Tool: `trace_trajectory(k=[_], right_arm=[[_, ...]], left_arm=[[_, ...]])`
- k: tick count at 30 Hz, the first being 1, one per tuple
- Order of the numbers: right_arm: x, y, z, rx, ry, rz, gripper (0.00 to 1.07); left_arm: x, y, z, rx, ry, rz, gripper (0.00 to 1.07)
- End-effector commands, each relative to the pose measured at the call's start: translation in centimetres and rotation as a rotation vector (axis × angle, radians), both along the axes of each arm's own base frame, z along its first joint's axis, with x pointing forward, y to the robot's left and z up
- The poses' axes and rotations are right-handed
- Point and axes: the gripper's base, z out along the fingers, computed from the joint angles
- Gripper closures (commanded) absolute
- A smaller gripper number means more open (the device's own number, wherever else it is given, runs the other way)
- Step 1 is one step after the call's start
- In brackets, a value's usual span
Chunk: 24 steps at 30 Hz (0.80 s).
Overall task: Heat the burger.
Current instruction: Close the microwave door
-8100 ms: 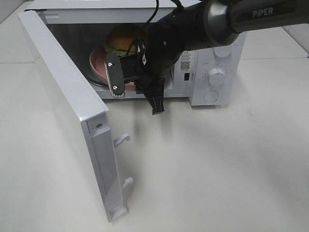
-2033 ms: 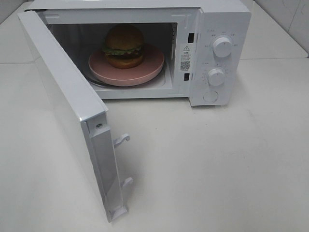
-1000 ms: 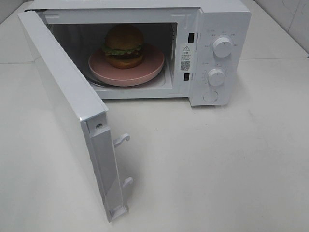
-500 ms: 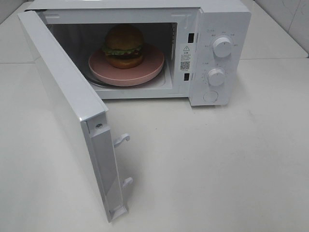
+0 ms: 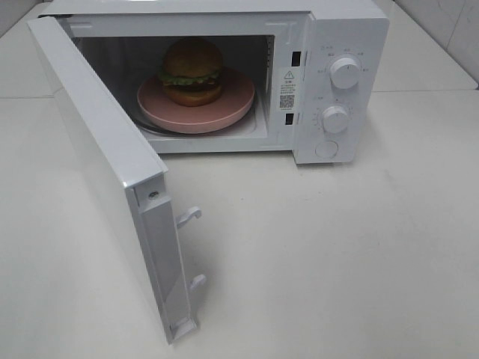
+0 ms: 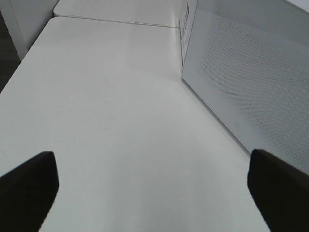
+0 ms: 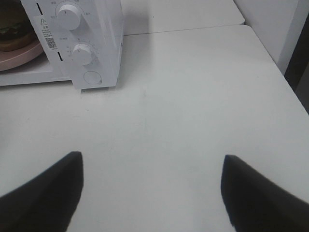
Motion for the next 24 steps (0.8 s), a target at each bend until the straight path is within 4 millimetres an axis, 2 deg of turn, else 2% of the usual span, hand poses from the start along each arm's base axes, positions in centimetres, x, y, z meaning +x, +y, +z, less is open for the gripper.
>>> trace_trajectory(k=[1,24], right_arm=[[-0.01,0.03,-0.03,-0.005,-0.008,-0.001,0.31],[-0.01,0.03,-0.02,-0.005,-0.009,-0.001,0.31]], left_arm=[[-0.29,-0.04,-0.03,0.000,-0.016,0.002,0.06],[-0.29,-0.04,-0.03,0.000,-0.016,0.002,0.06]])
